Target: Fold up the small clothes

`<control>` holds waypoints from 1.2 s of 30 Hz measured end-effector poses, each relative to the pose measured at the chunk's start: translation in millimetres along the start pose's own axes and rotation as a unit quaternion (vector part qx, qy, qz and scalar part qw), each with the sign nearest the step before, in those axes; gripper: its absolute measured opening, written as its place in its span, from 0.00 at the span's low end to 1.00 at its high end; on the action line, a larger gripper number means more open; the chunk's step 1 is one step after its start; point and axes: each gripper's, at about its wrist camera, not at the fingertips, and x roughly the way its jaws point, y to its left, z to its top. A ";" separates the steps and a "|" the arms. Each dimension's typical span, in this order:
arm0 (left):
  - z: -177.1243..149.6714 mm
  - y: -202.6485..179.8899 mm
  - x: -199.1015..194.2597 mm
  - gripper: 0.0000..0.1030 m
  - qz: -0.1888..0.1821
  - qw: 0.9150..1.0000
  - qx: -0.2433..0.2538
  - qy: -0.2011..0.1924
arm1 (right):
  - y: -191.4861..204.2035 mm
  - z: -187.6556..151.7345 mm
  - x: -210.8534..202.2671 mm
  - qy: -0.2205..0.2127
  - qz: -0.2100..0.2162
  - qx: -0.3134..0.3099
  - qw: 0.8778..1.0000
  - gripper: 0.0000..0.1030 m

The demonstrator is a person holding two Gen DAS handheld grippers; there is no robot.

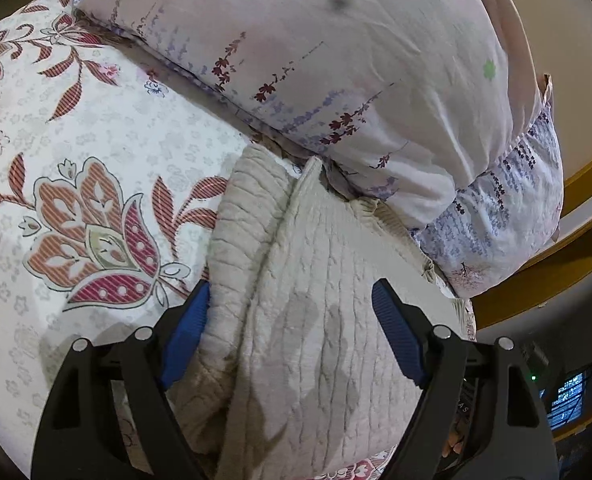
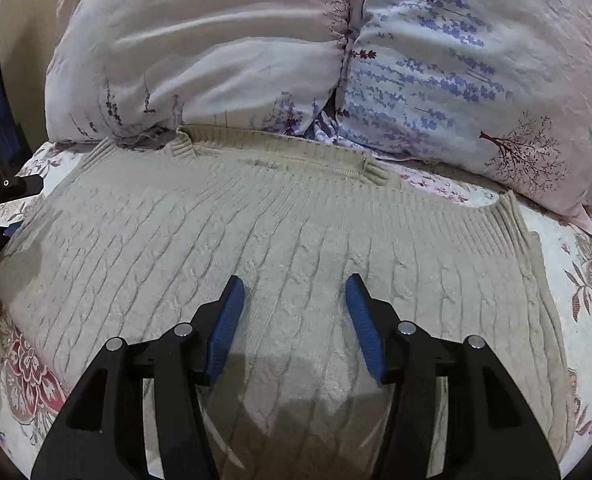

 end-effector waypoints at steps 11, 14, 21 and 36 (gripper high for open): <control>-4.6 2.1 9.1 0.29 0.000 1.000 -0.015 0.022 | -0.7 -0.8 3.0 -0.001 0.009 0.007 1.000 0.54; -4.1 -0.5 7.9 0.21 -0.005 1.000 -0.010 0.023 | -1.4 -1.1 2.5 -0.001 0.011 0.010 1.000 0.54; 3.4 -39.9 -11.9 0.15 -0.071 0.997 0.011 -0.011 | -1.3 -1.4 2.0 -0.001 0.010 0.011 1.000 0.54; -28.2 -200.0 16.4 0.12 -0.213 0.972 0.095 0.012 | -103.2 -12.8 -59.2 -0.064 0.040 0.139 0.987 0.54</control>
